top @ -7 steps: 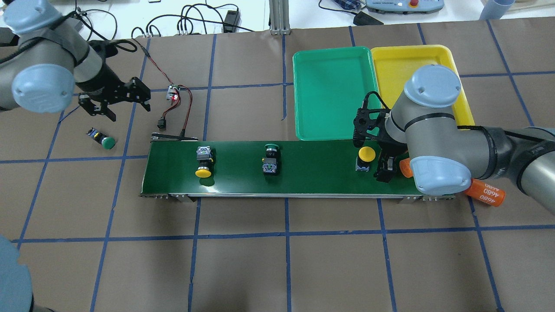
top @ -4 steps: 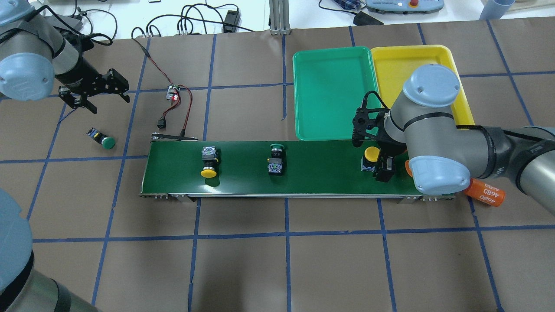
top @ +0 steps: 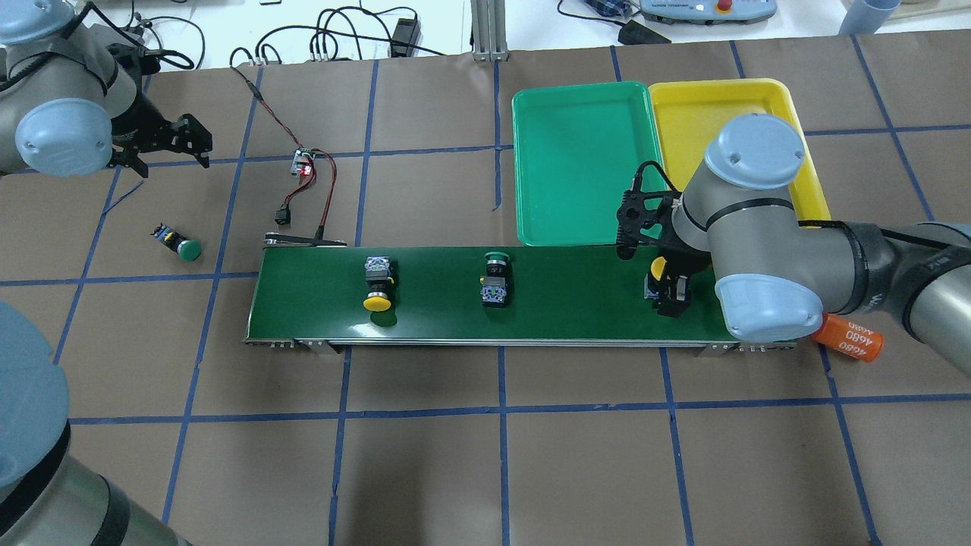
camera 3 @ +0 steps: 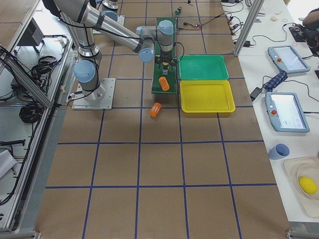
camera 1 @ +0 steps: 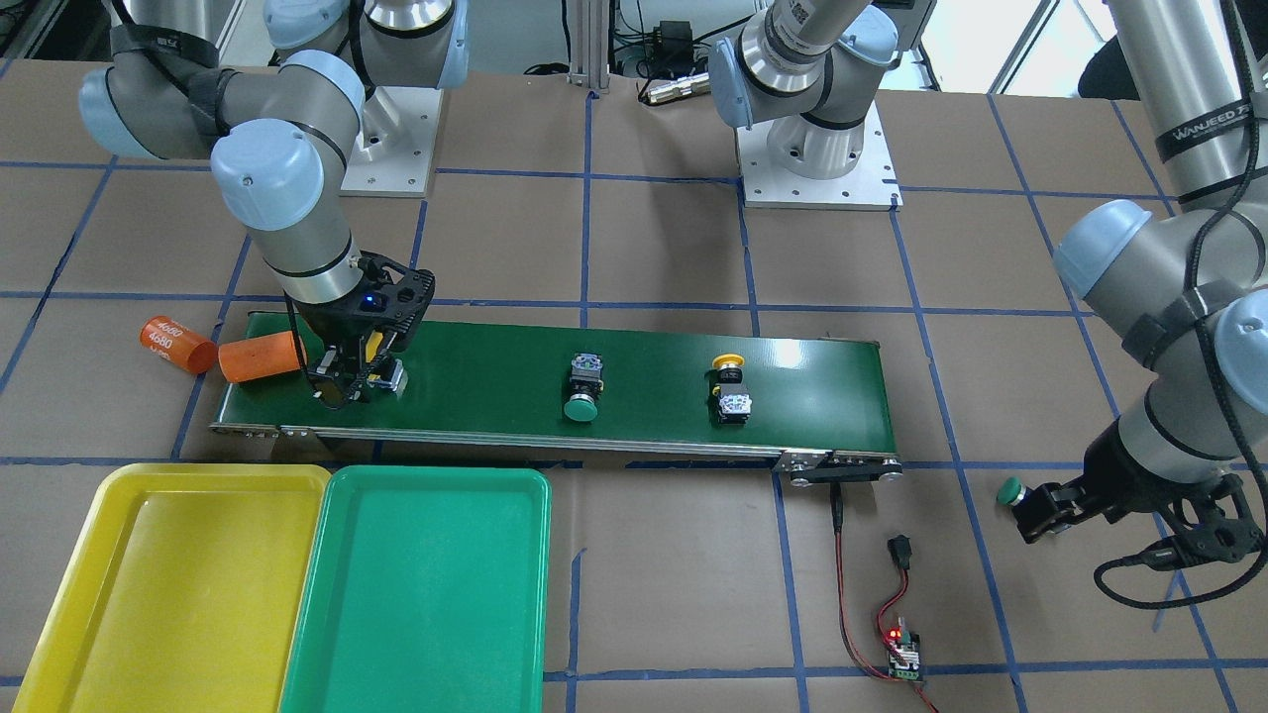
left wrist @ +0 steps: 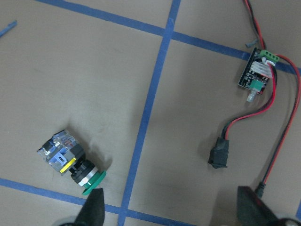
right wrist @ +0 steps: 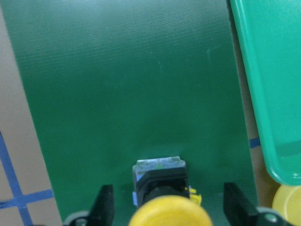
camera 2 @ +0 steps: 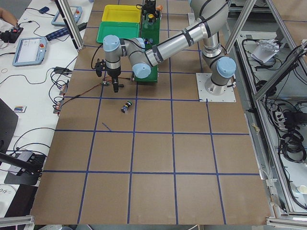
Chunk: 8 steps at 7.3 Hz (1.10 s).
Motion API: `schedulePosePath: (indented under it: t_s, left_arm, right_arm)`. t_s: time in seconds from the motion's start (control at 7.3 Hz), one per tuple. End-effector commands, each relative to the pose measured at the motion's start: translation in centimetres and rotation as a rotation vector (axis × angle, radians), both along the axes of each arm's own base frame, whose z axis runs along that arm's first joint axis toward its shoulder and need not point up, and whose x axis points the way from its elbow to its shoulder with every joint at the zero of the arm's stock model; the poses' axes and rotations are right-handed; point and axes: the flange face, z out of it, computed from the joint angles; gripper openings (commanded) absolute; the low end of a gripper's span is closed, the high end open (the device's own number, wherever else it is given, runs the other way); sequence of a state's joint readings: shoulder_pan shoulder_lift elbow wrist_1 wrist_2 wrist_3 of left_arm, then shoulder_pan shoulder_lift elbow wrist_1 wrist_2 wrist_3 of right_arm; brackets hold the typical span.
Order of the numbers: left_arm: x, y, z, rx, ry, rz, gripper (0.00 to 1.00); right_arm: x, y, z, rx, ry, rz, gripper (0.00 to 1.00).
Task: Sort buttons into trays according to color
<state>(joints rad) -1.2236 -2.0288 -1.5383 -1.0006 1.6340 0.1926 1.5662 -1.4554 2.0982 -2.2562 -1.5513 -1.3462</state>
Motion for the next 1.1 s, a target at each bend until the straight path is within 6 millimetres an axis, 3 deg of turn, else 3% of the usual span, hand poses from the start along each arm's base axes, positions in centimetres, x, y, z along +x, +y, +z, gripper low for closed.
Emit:
schedulePosePath:
  t_s: [0.0, 0.27, 0.41, 0.55, 0.68, 0.96]
  left_arm:
    - [1.1, -1.4, -1.6, 0.003, -0.018, -0.026, 1.00]
    - [7.2, -0.9, -3.5, 0.010, 0.011, 0.160, 1.00]
    - [7.8, -0.6, -4.2, 0.014, 0.025, 0.187, 1.00]
    - [8.7, -0.2, -5.7, 0.023, 0.039, 0.275, 1.00]
    - [9.2, -0.5, -5.9, 0.017, 0.045, 0.339, 1.00]
    - [8.8, 1.4, -9.0, 0.066, 0.074, 0.526, 1.00]
  right_arm:
    - [-0.5, 0.0, 0.1, 0.001, 0.056, 0.108, 0.34]
    - [-0.8, 0.0, 0.1, 0.003, 0.085, 0.124, 0.27]
    - [-0.8, -0.2, 0.5, 0.000, 0.088, 0.123, 0.27]
    - [-1.0, -2.0, 2.4, -0.043, 0.089, 0.118, 0.28]
    - [-1.5, -4.1, 4.9, -0.076, 0.085, 0.103, 0.31]
    - [-3.6, -8.9, 6.7, -0.123, 0.096, 0.067, 0.35]
